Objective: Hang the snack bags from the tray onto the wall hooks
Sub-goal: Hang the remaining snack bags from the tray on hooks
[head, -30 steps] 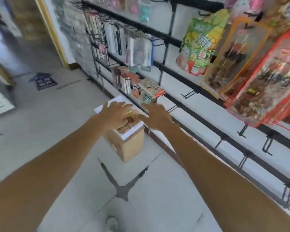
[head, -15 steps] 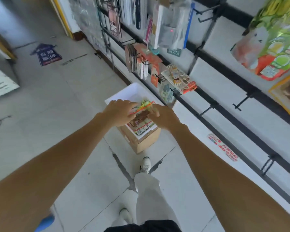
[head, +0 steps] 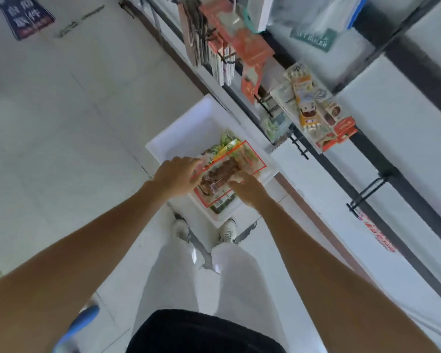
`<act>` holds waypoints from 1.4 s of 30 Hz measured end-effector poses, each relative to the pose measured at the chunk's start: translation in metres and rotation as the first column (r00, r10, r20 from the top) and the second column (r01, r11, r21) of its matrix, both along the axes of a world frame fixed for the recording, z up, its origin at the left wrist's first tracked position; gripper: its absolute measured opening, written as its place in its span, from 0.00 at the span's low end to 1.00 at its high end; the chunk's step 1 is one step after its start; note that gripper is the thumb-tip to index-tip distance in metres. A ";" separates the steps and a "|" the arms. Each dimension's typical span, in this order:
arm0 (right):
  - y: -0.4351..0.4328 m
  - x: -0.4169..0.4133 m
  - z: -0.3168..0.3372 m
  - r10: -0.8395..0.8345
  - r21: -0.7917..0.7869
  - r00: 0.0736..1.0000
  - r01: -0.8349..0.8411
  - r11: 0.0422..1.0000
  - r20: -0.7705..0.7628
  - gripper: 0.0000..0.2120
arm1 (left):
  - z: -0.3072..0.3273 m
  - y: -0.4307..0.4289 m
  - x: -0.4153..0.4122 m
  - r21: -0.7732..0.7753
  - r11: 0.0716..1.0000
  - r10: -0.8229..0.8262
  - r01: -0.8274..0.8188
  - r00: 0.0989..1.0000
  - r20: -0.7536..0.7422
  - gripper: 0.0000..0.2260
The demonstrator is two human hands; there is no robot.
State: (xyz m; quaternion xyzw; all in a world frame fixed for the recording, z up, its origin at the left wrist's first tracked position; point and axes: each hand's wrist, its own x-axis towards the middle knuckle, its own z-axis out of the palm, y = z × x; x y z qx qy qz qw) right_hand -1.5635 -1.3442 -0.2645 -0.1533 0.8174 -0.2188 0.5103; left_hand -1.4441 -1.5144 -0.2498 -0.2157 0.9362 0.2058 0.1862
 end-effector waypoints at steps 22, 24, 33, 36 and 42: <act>-0.055 0.033 -0.167 -0.945 0.208 0.276 0.928 0.310 0.176 0.16 | -0.181 -0.071 -0.040 0.515 0.841 0.001 -0.166 0.953 0.304 0.25; -0.058 0.038 -0.161 -0.946 0.183 0.233 0.944 0.276 0.226 0.12 | -0.177 -0.073 -0.041 0.516 0.836 0.023 -0.184 0.953 0.304 0.25; -0.048 0.056 -0.099 -0.948 0.036 0.173 0.981 0.189 0.268 0.09 | -0.120 -0.085 -0.049 0.603 0.766 0.003 -0.223 0.939 0.343 0.11; -0.040 0.060 -0.067 -0.933 -0.039 0.250 0.968 0.249 0.258 0.09 | -0.081 -0.082 -0.052 0.654 0.711 0.030 -0.259 0.940 0.340 0.12; -0.023 0.091 0.028 -0.896 -0.268 0.287 0.942 0.201 0.339 0.09 | 0.018 -0.065 -0.043 0.712 0.676 0.039 -0.190 0.974 0.223 0.11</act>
